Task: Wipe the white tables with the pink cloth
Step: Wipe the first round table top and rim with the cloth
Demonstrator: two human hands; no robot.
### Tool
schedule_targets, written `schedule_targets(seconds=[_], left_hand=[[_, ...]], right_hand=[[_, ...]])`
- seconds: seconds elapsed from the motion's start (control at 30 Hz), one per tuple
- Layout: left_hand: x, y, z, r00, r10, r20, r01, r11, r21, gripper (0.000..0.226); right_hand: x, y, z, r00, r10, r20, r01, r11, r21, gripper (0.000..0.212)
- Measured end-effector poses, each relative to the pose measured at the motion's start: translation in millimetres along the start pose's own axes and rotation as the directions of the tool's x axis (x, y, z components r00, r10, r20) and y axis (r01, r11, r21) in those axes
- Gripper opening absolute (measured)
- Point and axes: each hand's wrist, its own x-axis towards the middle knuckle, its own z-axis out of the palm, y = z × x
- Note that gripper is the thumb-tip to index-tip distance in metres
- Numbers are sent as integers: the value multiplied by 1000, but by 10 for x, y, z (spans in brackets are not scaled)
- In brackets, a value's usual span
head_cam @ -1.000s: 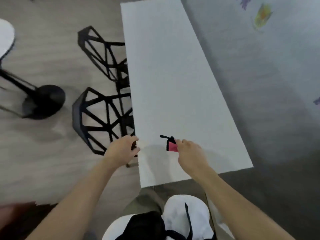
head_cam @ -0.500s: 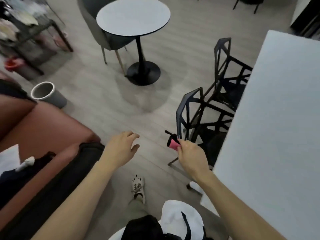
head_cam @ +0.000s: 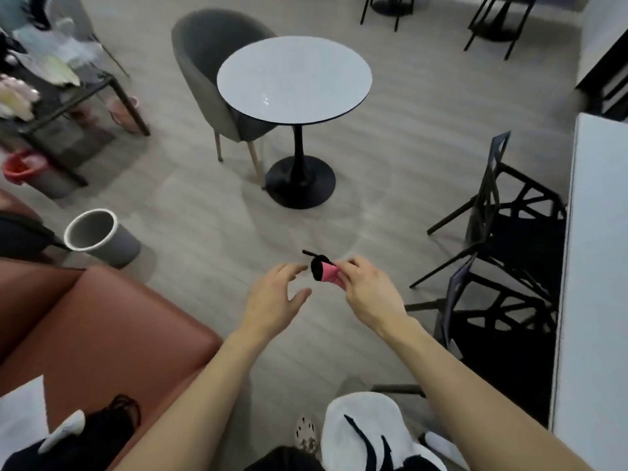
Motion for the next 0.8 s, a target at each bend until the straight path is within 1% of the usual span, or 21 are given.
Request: schedule_targets(seconds=[0.07,0.13,0.2,0.27,0.33,0.43,0.57,0.67,0.73,0.8], left_hand=[[488,-93,-112,1000,15,0,-15,997,-79,51],[940,-215,-236,1000,11,-3,-12,993,-116,47],[1429,-388,-367,999,28,-44,-34,990,-134,41],[1913,-564,-517,993,39,-111,-54,988,-141,32],[2389,-734,-707,985,4,-173,-31,987,-156,18],[3004,-937,-1044,981,-29,-192,-3,987,-163,9],[3854,-1194,-1418,973,23,-228,-58,987,-148,13],[4451,-1357,-1600,977,34,-210,-77,977,-198,19],[4902,-1472,-1714,981,31,-189,-77,969,-236,21],[5379,-1606,-1808,984,52,-171,-97,958,-271,23]], right_hand=[[444,-88,-114,999,-32,4,32,999,43,32],[908,-140,-166,999,-53,10,52,996,79,33],[1449,-166,-163,996,-84,4,83,991,107,34],[2025,-214,-122,993,-119,16,116,984,138,34],[2594,-295,-113,988,-150,31,144,979,148,32],[3299,-470,-189,989,-140,57,127,974,190,24],[4199,-645,-313,991,-127,47,116,974,194,21],[4732,-751,-416,994,-102,42,90,972,219,23],[5085,-791,-459,994,-70,81,52,978,204,23],[5440,-799,-434,993,0,115,-17,989,149,25]])
